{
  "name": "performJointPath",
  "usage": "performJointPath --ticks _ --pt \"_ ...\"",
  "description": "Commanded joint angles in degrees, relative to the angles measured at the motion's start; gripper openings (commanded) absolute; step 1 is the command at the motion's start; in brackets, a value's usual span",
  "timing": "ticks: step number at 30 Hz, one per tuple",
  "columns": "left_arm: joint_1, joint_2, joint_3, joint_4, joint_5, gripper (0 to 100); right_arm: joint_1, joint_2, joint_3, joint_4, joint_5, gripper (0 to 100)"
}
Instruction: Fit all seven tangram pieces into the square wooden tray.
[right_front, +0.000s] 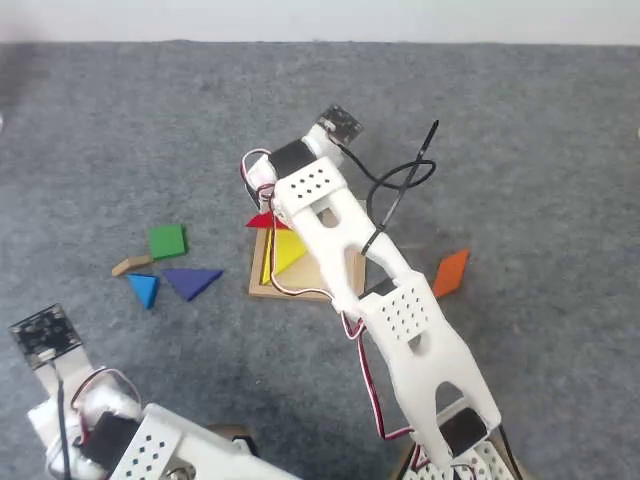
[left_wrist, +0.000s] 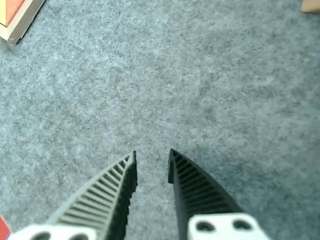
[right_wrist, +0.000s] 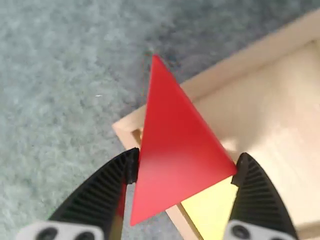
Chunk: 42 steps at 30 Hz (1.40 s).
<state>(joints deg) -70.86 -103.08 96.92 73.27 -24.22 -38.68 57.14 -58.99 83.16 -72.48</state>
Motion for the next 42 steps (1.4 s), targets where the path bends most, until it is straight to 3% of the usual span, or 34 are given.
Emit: performJointPath --ticks 1,7,13,17,22,28,29,32,38,42 --pt "-0.44 -0.88 -0.48 0.35 -0.53 10 1.27 -1.54 -2.37 2.15 -2.37 22.4" --pt "-0.44 -0.88 -0.48 0.35 -0.53 10 2.68 -2.59 -5.71 4.88 -1.23 23.9" --pt "-0.35 -0.88 -0.48 0.35 -0.53 10 2.33 -2.33 -13.71 11.03 -1.85 41.5" --pt "-0.35 -0.88 -0.48 0.35 -0.53 10 1.10 -2.24 -15.38 13.41 -1.85 44.6" --pt "-0.35 -0.88 -0.48 0.35 -0.53 10 0.57 -2.15 -15.21 10.07 -1.85 44.6" --pt "-0.44 -0.88 -0.48 0.35 -0.53 10 1.36 -1.10 -14.59 -1.27 -0.44 44.6" --pt "-0.44 -0.88 -0.48 0.35 -0.53 10 2.07 -0.31 -14.51 -1.89 2.90 44.5" --pt "-0.44 -0.88 -0.48 0.35 -0.53 10 2.51 1.27 -14.33 3.82 28.48 44.5" --pt "-0.35 -0.88 -0.48 0.35 -0.53 10 1.98 1.63 -19.52 16.13 66.02 44.5" --pt "-0.35 -0.88 -0.48 0.35 -0.53 10 0.31 1.80 -27.16 19.65 76.84 44.5"
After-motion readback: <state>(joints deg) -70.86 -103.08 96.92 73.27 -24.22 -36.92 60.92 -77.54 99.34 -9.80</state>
